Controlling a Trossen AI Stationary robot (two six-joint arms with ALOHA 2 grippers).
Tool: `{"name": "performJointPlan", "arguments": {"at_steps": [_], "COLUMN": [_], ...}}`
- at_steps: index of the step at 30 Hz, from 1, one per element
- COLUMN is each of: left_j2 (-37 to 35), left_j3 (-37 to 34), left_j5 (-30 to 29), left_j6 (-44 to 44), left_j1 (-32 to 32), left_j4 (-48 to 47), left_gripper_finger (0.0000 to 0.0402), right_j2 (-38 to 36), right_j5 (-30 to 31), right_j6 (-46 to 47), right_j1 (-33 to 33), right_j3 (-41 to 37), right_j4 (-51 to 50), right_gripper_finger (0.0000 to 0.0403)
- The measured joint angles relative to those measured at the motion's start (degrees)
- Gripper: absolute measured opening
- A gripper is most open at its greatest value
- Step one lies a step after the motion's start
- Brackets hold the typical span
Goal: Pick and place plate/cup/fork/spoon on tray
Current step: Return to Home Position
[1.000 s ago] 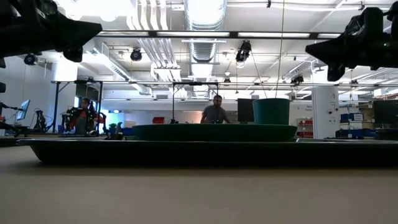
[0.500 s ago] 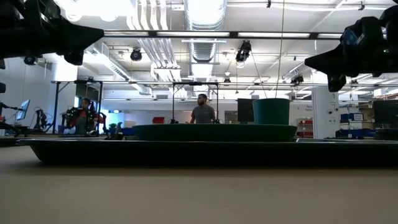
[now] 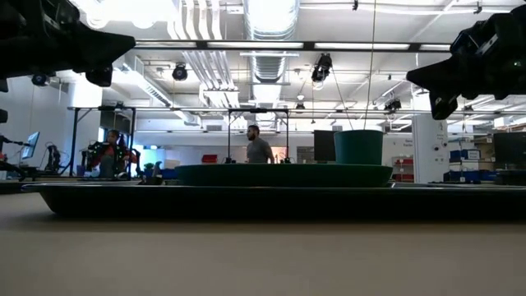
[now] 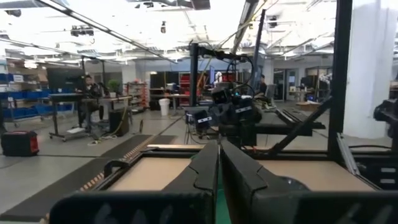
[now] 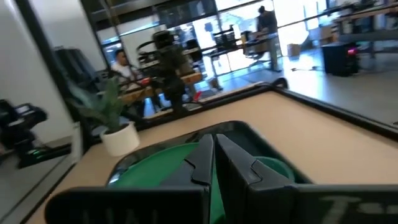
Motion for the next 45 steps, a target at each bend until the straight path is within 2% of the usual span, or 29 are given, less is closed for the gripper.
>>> {"name": "performJointPlan", "arguments": {"at_steps": [3,8,9,13,17,28,33,45], "left_j2": [-0.1,0.9,1.2,2.9,6.3,16.5,14.6,4.7], "left_j3": [0.0,-1.1,-1.4,-2.5,-2.6,-2.6,-2.7,-2.7], "left_j5": [1.1,10.2,10.6,8.4,8.2,6.7,7.0,7.0], "left_j6": [-1.6,-7.9,-8.6,-8.7,-9.3,-8.3,-5.6,-3.2], "left_j1": [0.0,-0.4,-0.7,-1.6,-2.9,-4.4,-4.4,-4.4], "left_j4": [0.0,0.9,1.0,6.7,7.1,15.2,14.8,1.9], "left_gripper_finger": [0.0000,0.0000,0.0000,0.0000,0.0000,0.0000,0.0000,0.0000], "right_j2": [0.0,0.0,0.0,0.0,0.0,-0.1,-0.1,-0.1], "right_j5": [0.0,0.5,0.5,0.9,1.5,2.0,2.0,2.0], "right_j6": [0.0,-0.4,-0.4,-0.3,0.0,-0.3,0.6,-0.1], "right_j1": [2.8,5.5,5.7,5.7,5.7,5.7,5.7,5.7], "right_j3": [0.0,0.0,0.0,0.0,0.0,0.0,0.0,0.0], "right_j4": [0.0,-0.1,-0.1,-0.1,-0.1,0.1,0.1,0.2], "right_gripper_finger": [0.0009,0.0009,0.0009,0.0009,0.0009,0.0009,0.0009,0.0009]}}
